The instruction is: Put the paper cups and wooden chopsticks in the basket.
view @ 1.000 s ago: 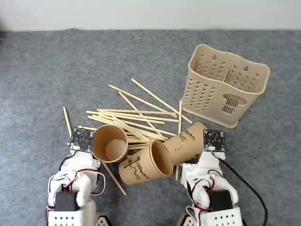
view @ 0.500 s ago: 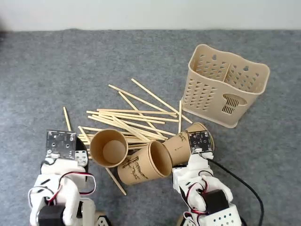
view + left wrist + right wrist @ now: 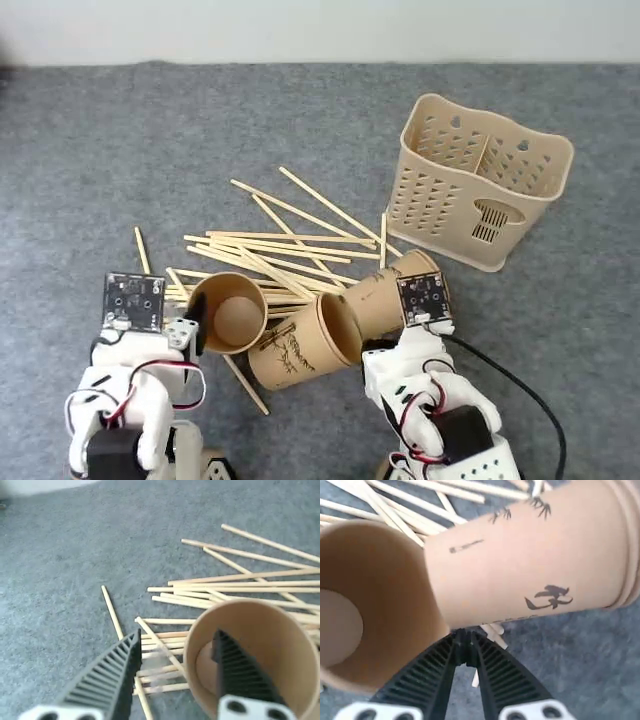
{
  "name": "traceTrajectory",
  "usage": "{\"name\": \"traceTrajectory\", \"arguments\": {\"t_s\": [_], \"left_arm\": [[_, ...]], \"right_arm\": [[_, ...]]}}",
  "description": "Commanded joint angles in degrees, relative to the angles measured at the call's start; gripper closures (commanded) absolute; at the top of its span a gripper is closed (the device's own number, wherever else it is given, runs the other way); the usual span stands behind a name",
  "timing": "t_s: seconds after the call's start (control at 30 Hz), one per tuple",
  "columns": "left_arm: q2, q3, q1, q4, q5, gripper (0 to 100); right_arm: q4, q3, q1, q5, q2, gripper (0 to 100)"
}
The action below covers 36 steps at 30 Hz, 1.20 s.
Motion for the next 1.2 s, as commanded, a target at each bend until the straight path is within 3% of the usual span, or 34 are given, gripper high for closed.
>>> {"name": "traceTrajectory", "arguments": {"t_s": [0.0,0.13,0.23,0.33,0.47,0.57,0.67,0.87,1.03,1.17], "left_arm": [[-0.9,-0.4,-0.7,-2.7,4.7,74],[-0.9,-0.4,-0.7,-5.8,10.9,74],[-0.9,-0.4,-0.7,-6.4,14.3,74],[-0.9,-0.4,-2.6,-6.4,15.3,74],[-0.9,0.0,-11.1,-6.5,15.5,74],[-0.9,1.0,-15.0,-6.4,15.5,74],[-0.9,2.1,-16.1,-6.5,15.5,74],[-0.9,2.4,-16.0,-6.5,15.5,74],[-0.9,3.4,-15.9,-7.1,15.5,74],[-0.9,5.1,-15.9,-9.3,15.4,74]], "right_arm": [[-2.3,-4.3,3.7,12.0,-0.6,98.9],[-5.3,-4.7,7.9,23.9,-0.6,98.9],[-9.4,-5.0,10.1,27.7,-0.6,99.0],[-10.0,-8.4,11.7,28.1,-0.6,99.0],[-10.3,-15.1,14.5,28.3,-0.4,99.0],[-10.1,-19.0,14.4,33.1,0.0,99.0],[-10.1,-21.0,14.4,35.1,0.1,98.3],[-6.1,-21.2,14.5,34.2,1.8,85.4],[-1.9,-24.4,15.0,34.3,11.0,87.1],[1.8,-32.0,19.4,34.4,21.9,86.4]]}}
